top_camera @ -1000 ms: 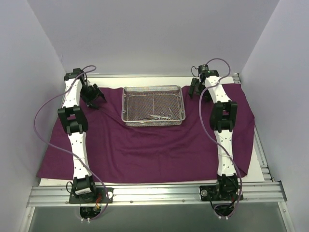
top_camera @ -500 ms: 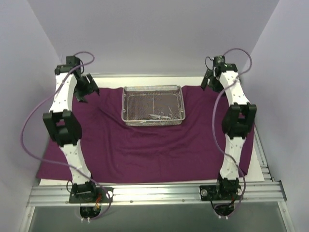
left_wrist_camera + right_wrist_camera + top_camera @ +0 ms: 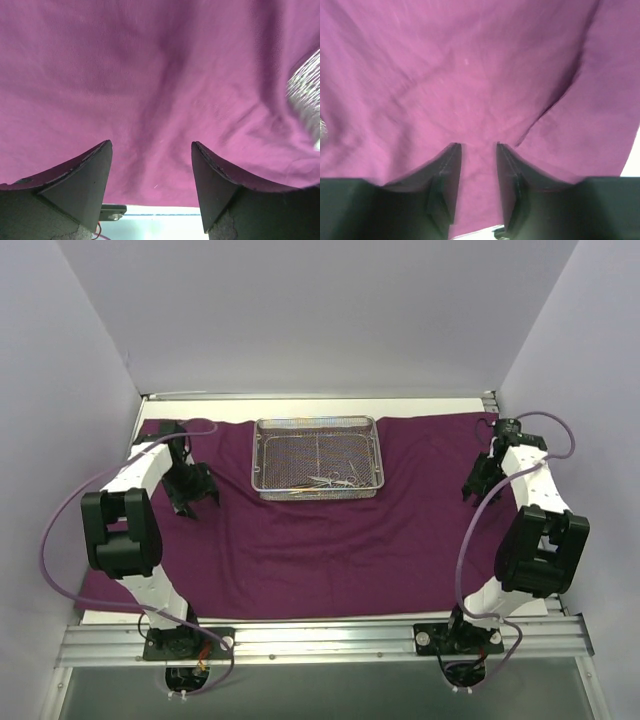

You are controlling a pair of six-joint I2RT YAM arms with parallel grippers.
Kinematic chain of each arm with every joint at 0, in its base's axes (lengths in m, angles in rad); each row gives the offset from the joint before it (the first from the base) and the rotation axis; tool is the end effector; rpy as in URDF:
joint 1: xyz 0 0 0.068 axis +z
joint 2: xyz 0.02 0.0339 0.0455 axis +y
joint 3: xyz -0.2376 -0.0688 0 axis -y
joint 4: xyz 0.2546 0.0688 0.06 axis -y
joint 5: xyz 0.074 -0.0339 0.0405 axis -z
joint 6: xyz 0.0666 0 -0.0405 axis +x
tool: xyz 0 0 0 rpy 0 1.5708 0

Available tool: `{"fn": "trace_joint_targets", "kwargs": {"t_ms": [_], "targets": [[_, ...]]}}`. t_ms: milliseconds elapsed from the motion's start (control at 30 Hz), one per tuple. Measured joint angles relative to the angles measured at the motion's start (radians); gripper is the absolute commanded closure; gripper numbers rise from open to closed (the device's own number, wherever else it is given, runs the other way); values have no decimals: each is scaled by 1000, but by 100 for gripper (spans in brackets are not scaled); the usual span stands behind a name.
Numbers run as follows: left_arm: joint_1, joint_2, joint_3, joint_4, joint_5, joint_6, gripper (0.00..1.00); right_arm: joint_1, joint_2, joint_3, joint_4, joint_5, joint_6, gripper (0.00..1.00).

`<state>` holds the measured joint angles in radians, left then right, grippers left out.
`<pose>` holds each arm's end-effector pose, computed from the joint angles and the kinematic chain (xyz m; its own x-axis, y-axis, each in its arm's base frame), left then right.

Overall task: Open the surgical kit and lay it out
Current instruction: Smooth out the surgical kit at the center of the board.

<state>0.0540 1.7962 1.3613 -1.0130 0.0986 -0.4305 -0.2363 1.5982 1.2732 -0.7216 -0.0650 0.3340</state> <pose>0.3463 0.0122 0.1530 -0.8832 -0.4636 -0.0706 -0.4514 0.8813 -0.1399 0.3483 -0.0794 0.2050 -0.7289 0.5120 -0.4544 0.4668 0.8573 0.2172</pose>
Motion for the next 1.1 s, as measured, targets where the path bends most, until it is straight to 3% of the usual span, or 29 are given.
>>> {"fn": "trace_joint_targets", "kwargs": {"t_ms": [33,100,200,700,800,1100], "targets": [[0,-11,-24,5,6,1,27,-3,3,-24,3,-12,-11,86],[0,-39,-61,20,17,2,27,-8,12,-75,12,-37,-21,88],[0,-85,-101,51,32,3,27,-42,23,-165,34,-69,-21,100],[28,-52,-126,106,56,25,27,-159,113,-302,138,-53,73,100],[30,-35,-126,105,55,24,27,-174,113,-299,111,21,114,100],[54,-19,-125,104,29,16,27,-312,3,-279,-126,486,375,100]]}}
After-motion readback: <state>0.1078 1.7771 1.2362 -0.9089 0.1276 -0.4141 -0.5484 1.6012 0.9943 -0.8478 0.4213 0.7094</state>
